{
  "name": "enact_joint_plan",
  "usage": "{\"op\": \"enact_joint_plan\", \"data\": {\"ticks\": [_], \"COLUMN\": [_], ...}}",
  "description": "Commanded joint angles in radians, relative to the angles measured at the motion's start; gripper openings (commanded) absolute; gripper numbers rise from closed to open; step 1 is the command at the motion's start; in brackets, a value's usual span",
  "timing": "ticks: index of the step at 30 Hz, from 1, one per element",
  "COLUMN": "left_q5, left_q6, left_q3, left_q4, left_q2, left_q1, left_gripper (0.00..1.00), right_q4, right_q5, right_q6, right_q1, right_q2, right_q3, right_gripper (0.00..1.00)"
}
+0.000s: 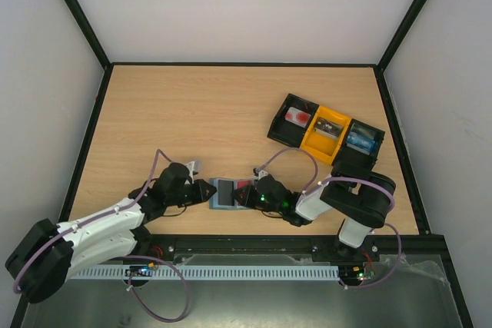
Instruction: Take the credit cards out of the card holder
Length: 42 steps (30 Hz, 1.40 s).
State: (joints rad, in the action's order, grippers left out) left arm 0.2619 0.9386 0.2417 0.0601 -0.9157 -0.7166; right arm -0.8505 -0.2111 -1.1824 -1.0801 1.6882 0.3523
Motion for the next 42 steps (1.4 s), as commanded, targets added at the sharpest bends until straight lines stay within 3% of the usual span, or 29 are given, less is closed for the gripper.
{"op": "enact_joint_plan", "data": {"ticks": [1, 5, 9, 42], "left_q5": [0.039, 0.09, 0.085, -0.001], "left_q6": [0.002, 0.012, 0.009, -0.036], "left_q3": [0.009, -0.008, -0.001, -0.073], "left_q4": [0.043, 0.143, 0.142, 0.194], "left_q2": [-0.037, -0.06, -0.066, -0.201], "left_q1": [0.006, 0.006, 0.006, 0.006], "left_gripper": [0.12, 0.06, 0.03, 0.03], "right_q4": [0.051, 0.055, 0.06, -0.006], "right_q5": [0.014, 0.016, 0.016, -0.014], "right_q6": [0.008, 0.012, 0.013, -0.008], "right_q1": [-0.005, -0.004, -0.004, -0.004], "right_q2": [-0.019, -0.027, -0.025, 0.031], "right_q3": [-0.008, -0.007, -0.005, 0.0], "right_gripper": [0.16, 0.16, 0.16, 0.15]}}
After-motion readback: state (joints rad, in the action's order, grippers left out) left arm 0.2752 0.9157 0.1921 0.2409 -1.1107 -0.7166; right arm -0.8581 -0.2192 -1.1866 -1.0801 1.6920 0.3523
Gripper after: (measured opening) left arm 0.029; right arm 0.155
